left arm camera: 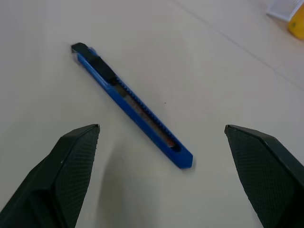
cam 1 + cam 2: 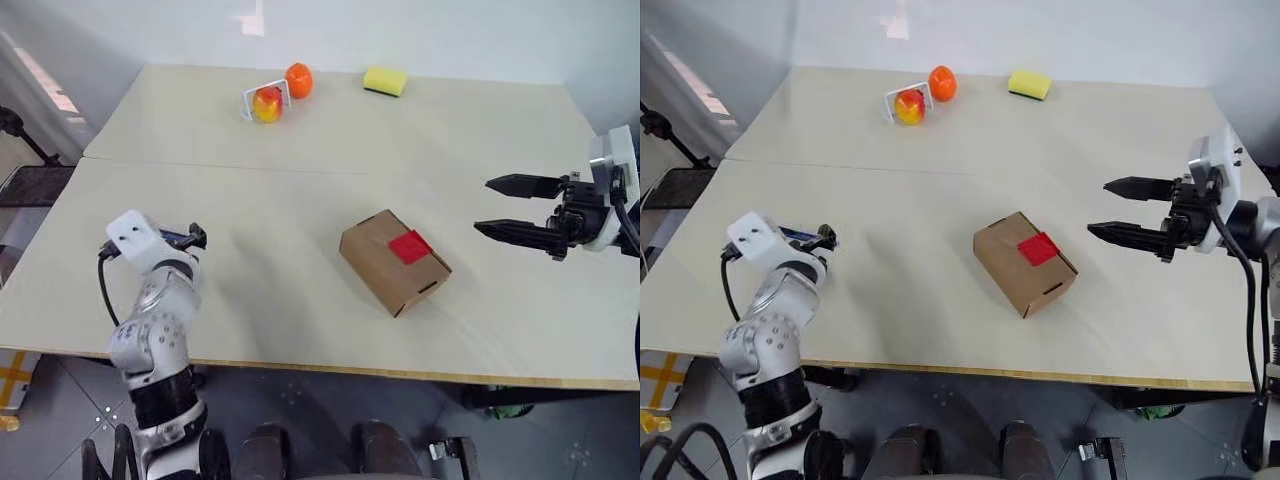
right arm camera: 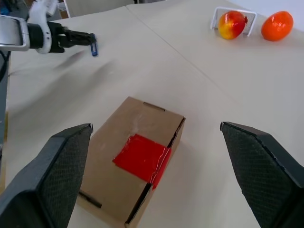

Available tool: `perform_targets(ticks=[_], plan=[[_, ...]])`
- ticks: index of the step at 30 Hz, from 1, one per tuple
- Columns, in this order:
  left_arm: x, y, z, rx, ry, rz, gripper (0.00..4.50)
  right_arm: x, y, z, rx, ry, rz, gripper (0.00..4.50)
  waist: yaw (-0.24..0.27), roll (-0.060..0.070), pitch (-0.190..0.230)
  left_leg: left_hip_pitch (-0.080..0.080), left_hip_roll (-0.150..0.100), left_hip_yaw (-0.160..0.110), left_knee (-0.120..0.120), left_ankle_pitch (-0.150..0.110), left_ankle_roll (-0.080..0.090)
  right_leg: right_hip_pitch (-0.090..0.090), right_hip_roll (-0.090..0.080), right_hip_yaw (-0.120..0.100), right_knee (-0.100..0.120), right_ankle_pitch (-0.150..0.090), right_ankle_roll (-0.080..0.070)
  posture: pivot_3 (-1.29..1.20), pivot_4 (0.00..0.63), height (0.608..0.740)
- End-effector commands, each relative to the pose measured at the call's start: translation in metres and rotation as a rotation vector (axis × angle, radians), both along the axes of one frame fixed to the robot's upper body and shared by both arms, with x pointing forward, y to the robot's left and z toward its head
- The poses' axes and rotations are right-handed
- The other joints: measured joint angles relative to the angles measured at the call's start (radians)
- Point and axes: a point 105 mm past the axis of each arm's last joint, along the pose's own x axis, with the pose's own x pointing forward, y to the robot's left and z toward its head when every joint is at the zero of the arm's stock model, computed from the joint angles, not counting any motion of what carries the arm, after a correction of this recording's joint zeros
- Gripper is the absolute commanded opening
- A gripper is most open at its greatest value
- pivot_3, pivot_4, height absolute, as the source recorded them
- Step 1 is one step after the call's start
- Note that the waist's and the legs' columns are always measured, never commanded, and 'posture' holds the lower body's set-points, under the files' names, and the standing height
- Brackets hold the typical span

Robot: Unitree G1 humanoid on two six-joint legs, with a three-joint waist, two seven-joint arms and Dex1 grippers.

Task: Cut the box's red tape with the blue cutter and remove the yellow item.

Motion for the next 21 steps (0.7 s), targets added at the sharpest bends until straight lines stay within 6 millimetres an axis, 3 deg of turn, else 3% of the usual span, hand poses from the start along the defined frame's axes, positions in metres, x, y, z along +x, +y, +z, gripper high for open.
perform_targets(ticks=[1, 8, 16, 21], plan=[[0.007, 0.002, -0.003, 0.007, 0.036, 0.048, 4.48, -0.001, 0.002, 0.012, -0.005, -0.052, 0.016, 4.5, 0.004, 0.0, 0.0, 0.0, 0.0, 0.0, 0.0, 0.0, 0.0, 0.0, 0.0, 0.0, 0.0, 0.0, 0.0, 0.0, 0.15, 0.74], [0.022, 0.0, -0.022, -0.064, 0.203, 0.133, 4.48, -0.001, 0.003, 0.011, -0.018, -0.045, 0.025, 4.5, 0.013, 0.0, 0.0, 0.0, -0.001, 0.0, 0.001, 0.0, 0.0, 0.0, -0.001, -0.001, 0.001, 0.001, 0.001, 0.0, 0.15, 0.74], [0.026, 0.003, -0.041, -0.086, 0.388, 0.184, 4.48, 0.0, 0.003, 0.01, -0.028, -0.039, 0.027, 4.5, 0.017, 0.003, -0.002, 0.003, -0.002, 0.002, 0.001, 0.0, 0.0, 0.0, -0.002, -0.001, 0.001, 0.001, 0.001, 0.0, 0.15, 0.74], [0.02, 0.005, -0.051, -0.105, 0.442, 0.216, 3.28, 0.0, 0.003, 0.011, -0.03, -0.042, 0.026, 4.5, 0.014, 0.007, -0.004, 0.004, -0.002, 0.003, 0.0, 0.001, 0.0, 0.0, -0.002, -0.001, 0.001, 0.001, 0.001, 0.0, 0.15, 0.74]])
